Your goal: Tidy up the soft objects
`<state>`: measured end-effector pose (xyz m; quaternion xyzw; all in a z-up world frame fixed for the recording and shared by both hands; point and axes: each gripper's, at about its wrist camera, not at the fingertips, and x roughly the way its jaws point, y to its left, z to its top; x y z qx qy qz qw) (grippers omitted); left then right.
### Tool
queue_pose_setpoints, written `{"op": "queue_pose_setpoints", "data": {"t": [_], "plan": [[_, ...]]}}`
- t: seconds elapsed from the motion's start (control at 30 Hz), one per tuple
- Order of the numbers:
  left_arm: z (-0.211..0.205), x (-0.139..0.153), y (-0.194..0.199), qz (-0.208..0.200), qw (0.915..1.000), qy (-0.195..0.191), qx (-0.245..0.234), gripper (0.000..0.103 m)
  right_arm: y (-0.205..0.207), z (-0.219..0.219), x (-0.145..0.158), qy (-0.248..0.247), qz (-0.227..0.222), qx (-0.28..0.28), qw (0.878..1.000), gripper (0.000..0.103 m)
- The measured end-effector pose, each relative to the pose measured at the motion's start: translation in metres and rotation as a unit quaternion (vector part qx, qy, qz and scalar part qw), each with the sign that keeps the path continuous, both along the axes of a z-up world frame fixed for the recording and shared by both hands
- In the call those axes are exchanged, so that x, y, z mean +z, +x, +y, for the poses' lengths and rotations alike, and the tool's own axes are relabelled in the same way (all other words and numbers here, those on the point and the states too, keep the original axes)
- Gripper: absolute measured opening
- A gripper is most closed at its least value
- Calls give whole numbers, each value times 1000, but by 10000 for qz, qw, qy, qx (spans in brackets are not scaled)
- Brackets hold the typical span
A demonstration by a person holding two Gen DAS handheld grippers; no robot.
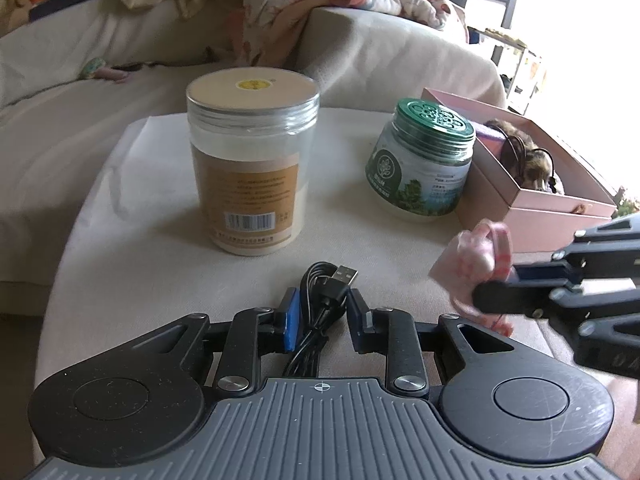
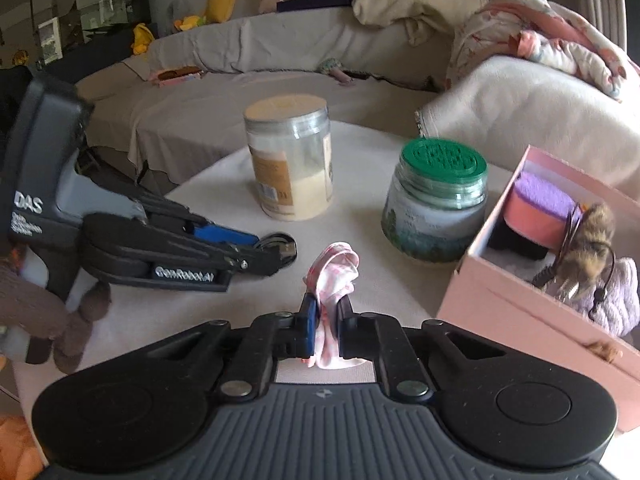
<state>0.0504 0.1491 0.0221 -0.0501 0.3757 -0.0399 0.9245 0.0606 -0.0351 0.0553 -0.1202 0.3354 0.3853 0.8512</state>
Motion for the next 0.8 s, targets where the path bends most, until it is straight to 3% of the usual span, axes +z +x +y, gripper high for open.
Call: {"op": "queue_pose_setpoints", "data": {"t": [0.2, 0.23, 0.4, 0.53, 0.67, 0.8], "plan": [[24, 50, -19, -727, 9969, -279, 94, 24, 6, -8, 43, 393, -494, -152, 9979, 10], [29, 64, -20, -923, 9951, -309, 150, 11, 9, -11, 53, 499, -578, -200, 9969, 10], [40, 128, 1, -1729, 9845, -9, 303, 11, 27, -30, 100, 902, -1045, -537, 9890, 10], [39, 157, 24, -1913, 9809, -315, 141, 11, 40, -59, 123, 1092, -1202, -944, 9822, 10], [18, 144, 16, -1822, 9828, -111, -296, 13, 35, -83, 112, 917, -1222, -1113, 9820, 10], [-4, 90, 7, -1059, 9888, -13, -1055, 20, 16, -81, 69, 652, -800, -852, 9910, 10]]}}
